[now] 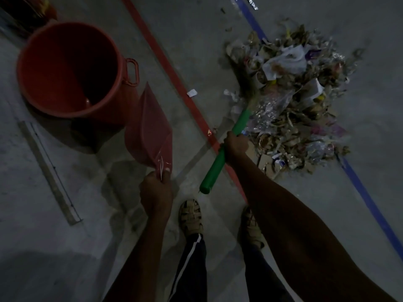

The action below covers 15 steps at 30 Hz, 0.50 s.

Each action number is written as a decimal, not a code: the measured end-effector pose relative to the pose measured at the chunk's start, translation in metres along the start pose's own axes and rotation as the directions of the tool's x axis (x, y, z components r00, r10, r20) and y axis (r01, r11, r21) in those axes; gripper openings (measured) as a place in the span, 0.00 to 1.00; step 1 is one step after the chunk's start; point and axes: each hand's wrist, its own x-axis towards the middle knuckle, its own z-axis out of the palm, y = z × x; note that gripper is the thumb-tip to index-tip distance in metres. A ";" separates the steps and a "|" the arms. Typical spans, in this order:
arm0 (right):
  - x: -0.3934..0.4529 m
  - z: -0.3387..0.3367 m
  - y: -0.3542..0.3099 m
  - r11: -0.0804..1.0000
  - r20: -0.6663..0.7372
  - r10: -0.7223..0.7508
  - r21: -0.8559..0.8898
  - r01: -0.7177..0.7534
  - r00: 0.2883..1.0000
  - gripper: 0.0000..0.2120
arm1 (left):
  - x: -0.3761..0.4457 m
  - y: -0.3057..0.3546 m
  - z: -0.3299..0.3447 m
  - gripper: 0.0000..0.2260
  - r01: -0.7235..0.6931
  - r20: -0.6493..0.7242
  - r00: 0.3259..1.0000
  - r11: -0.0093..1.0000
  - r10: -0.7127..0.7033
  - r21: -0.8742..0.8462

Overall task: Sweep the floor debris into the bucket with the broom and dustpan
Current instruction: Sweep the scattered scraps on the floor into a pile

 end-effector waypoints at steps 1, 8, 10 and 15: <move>0.000 -0.005 -0.001 1.000 0.003 -0.015 -0.018 0.015 1.000 0.09 | -0.001 0.002 0.002 0.14 -0.003 0.006 1.000 1.000 0.003 0.004; -0.026 -0.045 0.006 0.983 0.242 -0.094 -0.134 0.129 0.966 0.08 | -0.018 0.022 0.003 0.13 -0.002 0.037 0.999 1.000 0.002 0.009; -0.034 -0.059 0.013 0.977 0.319 -0.078 -0.166 0.137 0.945 0.10 | -0.024 0.028 0.003 0.13 0.011 0.036 0.999 1.000 -0.011 0.000; -0.046 -0.086 0.035 0.951 0.423 -0.080 -0.238 0.196 0.903 0.12 | -0.034 0.033 0.004 0.13 0.062 0.039 0.997 0.998 -0.061 -0.013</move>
